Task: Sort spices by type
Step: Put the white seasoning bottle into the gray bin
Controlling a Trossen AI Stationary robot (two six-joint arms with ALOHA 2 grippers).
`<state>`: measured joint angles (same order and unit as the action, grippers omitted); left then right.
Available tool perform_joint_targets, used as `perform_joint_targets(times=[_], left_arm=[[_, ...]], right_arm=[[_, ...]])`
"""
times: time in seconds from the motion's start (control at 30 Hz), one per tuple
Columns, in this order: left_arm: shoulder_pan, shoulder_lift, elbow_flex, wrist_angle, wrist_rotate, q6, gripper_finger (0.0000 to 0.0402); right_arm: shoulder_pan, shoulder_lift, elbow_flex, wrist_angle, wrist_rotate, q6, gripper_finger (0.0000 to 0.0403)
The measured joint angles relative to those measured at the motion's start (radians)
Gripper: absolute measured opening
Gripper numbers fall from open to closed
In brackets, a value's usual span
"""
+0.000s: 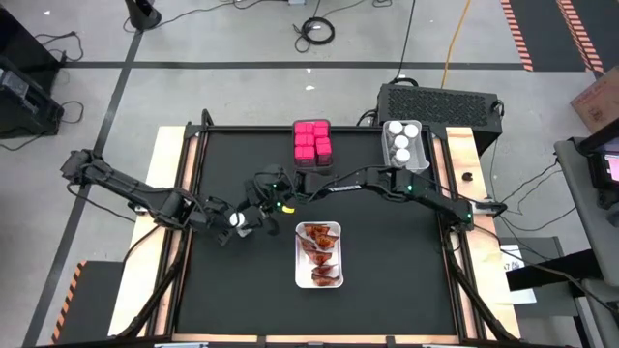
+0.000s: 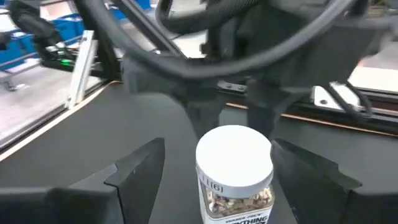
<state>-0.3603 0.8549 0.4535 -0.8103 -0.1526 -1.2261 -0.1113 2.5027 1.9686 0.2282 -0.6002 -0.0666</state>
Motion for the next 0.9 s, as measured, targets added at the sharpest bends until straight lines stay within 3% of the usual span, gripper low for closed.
perform_joint_targets(times=[0.63, 0.9], left_arm=[[0.001, 0.007, -0.036, 0.069, -0.018, 0.001, 0.0231], [0.053, 0.007, -0.036, 0.141, -0.020, 0.032, 0.0231]], right_arm=[[0.011, 0.005, -0.001, 0.053, 0.050, -0.027, 0.0288], [0.012, 0.059, -0.002, 0.052, 0.051, 0.000, 0.0288]])
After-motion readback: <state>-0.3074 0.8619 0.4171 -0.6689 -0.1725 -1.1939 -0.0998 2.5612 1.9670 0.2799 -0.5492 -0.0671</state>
